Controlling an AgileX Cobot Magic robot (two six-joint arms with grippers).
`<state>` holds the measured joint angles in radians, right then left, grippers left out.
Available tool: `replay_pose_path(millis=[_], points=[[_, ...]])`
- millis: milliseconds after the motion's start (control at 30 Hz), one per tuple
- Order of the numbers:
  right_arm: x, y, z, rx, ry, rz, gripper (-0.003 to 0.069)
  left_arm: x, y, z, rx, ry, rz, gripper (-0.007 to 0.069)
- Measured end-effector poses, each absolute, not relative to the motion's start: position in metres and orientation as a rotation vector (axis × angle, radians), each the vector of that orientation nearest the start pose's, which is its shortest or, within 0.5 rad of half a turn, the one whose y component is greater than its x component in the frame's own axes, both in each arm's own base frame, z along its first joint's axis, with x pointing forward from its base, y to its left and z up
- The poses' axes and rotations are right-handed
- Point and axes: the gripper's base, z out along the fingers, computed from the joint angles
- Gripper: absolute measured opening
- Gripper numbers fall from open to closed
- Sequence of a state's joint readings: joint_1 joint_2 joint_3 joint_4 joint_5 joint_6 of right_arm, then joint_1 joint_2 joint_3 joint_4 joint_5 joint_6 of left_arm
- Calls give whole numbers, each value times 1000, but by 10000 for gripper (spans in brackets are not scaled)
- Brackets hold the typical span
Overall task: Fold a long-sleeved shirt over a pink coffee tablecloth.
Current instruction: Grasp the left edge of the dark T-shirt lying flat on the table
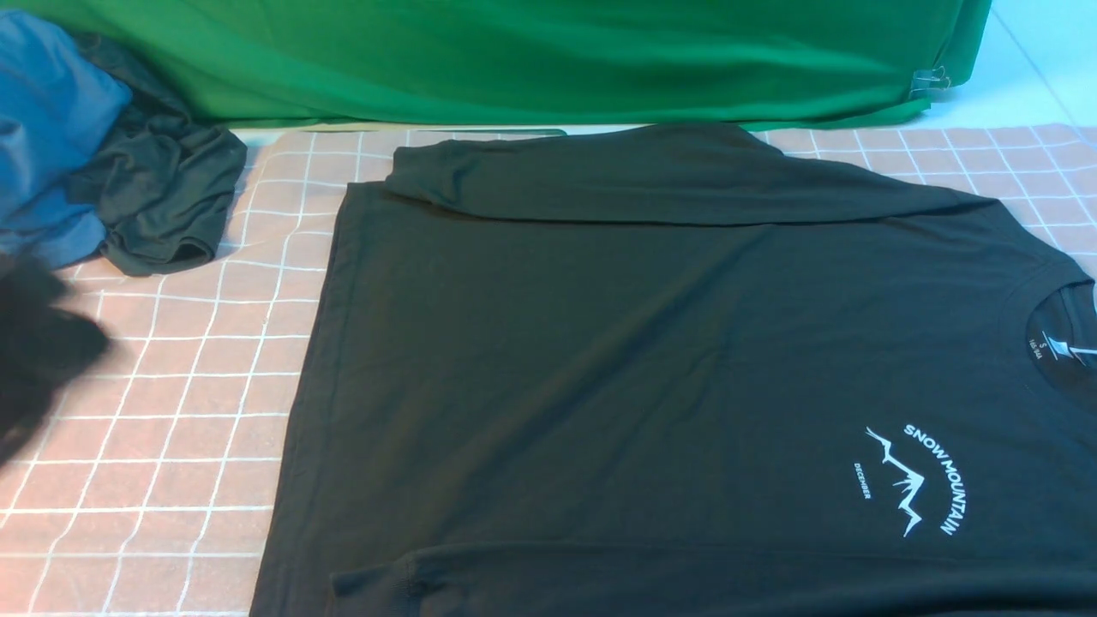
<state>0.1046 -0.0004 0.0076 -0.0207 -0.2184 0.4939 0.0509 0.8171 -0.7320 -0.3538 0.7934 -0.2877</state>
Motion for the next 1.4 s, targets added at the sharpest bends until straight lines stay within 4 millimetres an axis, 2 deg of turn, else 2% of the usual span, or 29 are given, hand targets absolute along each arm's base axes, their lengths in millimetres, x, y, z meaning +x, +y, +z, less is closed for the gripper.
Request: replay_pose_path(millis=[67, 167, 300, 367, 433, 600, 700, 800, 967, 1233, 1400], points=[[52, 6, 230, 236, 1265, 505, 247, 171, -23, 296, -496, 2503, -603, 46], [52, 6, 233, 250, 1235, 537, 247, 191, -29, 266, -452, 2695, -638, 24], [53, 6, 234, 321, 1306, 593, 200, 195, -49, 247, -319, 2794, -588, 13], [53, 6, 246, 328, 1417, 554, 118, 192, -65, 243, -228, 2826, -556, 13], [55, 7, 266, 249, 1549, 453, 52, 185, -85, 239, -100, 2869, -496, 13], [74, 15, 325, -14, 1925, 262, 40, 173, -110, 226, 95, 2954, -316, 13], [96, 25, 341, -185, 2160, 188, 40, 175, -116, 218, 165, 2964, -260, 14], [111, 34, 340, -289, 2270, 176, 38, 180, -119, 213, 193, 2946, -242, 18], [125, 54, 331, -399, 2350, 282, 39, 190, -120, 200, 327, 2924, -161, 141], [126, 68, 322, -436, 2311, 395, 39, 204, -122, 180, 452, 2907, -42, 475], [126, 69, 321, -435, 2309, 399, 39, 210, -126, 169, 458, 2899, -49, 573]])
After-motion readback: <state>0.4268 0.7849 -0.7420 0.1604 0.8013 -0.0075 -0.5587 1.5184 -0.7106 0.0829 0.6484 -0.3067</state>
